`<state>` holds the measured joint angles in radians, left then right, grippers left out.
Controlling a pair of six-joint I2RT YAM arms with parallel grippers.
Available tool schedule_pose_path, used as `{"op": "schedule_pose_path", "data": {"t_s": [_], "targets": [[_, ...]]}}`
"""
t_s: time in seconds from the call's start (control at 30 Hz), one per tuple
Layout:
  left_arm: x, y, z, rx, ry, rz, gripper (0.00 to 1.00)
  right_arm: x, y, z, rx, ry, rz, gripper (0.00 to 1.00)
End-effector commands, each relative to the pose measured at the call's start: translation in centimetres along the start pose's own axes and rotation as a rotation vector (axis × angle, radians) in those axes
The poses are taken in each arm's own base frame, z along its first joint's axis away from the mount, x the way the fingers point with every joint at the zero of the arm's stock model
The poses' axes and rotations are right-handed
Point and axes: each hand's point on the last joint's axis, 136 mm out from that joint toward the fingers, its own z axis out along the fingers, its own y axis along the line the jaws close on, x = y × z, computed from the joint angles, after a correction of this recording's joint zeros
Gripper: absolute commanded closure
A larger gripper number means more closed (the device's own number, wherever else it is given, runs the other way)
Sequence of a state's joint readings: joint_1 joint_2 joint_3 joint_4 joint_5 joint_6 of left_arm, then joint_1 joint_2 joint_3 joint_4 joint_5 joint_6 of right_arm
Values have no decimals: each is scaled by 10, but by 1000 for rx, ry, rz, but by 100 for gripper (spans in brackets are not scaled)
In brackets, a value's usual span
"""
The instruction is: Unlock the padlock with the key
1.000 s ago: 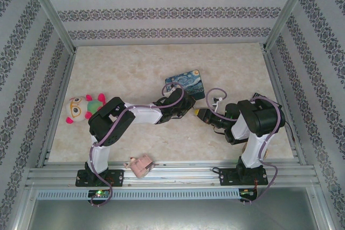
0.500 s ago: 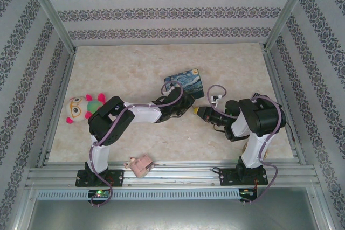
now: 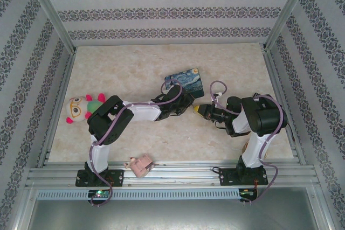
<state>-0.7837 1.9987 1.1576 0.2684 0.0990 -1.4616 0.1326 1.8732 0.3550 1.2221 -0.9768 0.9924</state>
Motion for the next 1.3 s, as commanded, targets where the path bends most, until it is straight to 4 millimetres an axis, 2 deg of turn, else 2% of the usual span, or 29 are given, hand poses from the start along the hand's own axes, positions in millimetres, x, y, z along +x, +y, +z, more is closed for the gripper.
{"op": "schedule_pose_path", "data": {"t_s": [0.0,0.3,0.73,1.0,1.27], "targets": [[57,39,4,-133,231,14,93,-26,36,7,-111,-45,-214,100],[57,37,-5,-158,243,13,93,-10,9,8,-48,-40,-202,100],[56,38,-7,-234,281,14,93,-4,7,15,-14,-59,-231,100],[59,42,-5,-270,303,-12,93,0,14,16,-32,-44,-253,100],[59,36,-3,-287,309,-18,93,6,-6,6,60,-97,-246,100]]}}
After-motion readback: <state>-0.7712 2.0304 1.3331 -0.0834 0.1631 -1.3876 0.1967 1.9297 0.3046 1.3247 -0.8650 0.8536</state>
